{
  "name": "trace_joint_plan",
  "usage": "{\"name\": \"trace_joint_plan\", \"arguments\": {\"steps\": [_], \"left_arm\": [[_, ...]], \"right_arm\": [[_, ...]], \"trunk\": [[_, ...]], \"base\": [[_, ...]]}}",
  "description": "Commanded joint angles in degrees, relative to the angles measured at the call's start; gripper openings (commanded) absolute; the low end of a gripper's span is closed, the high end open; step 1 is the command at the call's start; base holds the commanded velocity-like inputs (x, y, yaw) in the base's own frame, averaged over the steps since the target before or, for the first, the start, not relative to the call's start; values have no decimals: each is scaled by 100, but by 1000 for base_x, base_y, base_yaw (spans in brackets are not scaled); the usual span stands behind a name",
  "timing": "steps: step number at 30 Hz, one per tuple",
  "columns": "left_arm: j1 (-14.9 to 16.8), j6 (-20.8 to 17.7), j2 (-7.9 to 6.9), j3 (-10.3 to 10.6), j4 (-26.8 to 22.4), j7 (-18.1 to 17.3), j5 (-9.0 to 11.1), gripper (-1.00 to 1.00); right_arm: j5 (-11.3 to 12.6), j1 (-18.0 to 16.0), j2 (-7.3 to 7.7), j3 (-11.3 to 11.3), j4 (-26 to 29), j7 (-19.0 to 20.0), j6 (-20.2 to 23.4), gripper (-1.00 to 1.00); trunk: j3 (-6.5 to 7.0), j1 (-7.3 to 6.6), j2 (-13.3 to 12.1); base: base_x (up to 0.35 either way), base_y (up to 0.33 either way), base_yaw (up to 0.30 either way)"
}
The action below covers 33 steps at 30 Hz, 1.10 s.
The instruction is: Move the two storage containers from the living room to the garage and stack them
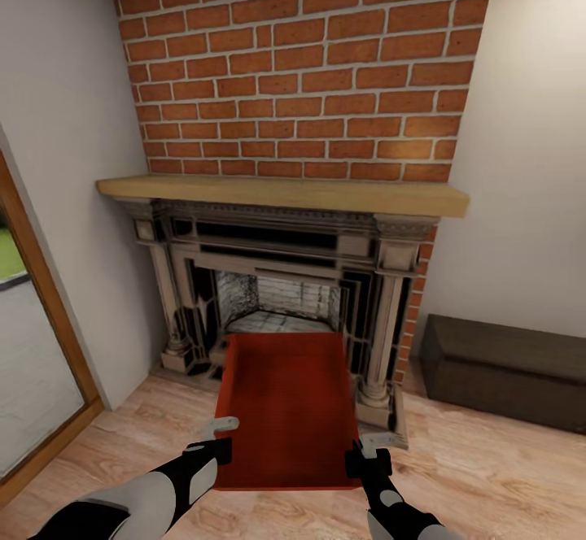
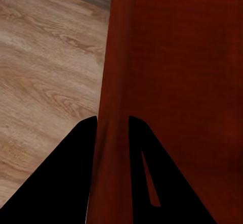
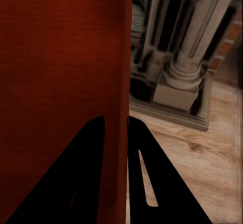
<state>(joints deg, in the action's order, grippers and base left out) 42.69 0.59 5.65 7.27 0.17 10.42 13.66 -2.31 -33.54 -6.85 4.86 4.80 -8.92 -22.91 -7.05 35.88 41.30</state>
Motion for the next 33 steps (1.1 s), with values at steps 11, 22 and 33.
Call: {"name": "trace_joint_plan", "arguments": {"steps": [11, 22, 33], "left_arm": [[11, 11, -20, -244, -17, 90, 5, -100], [11, 11, -20, -244, -17, 87, 7, -100], [11, 11, -20, -244, -17, 89, 11, -100]], "right_arm": [[100, -3, 34, 41, -67, -84, -29, -100], [99, -3, 34, 41, -67, -84, -29, -100], [99, -3, 35, 41, -67, -79, -29, -100]], "trunk": [[-9, 1, 8], [-9, 1, 8], [-9, 1, 8]], "base": [[0, 0, -281], [0, 0, -281], [0, 0, -281]]}}
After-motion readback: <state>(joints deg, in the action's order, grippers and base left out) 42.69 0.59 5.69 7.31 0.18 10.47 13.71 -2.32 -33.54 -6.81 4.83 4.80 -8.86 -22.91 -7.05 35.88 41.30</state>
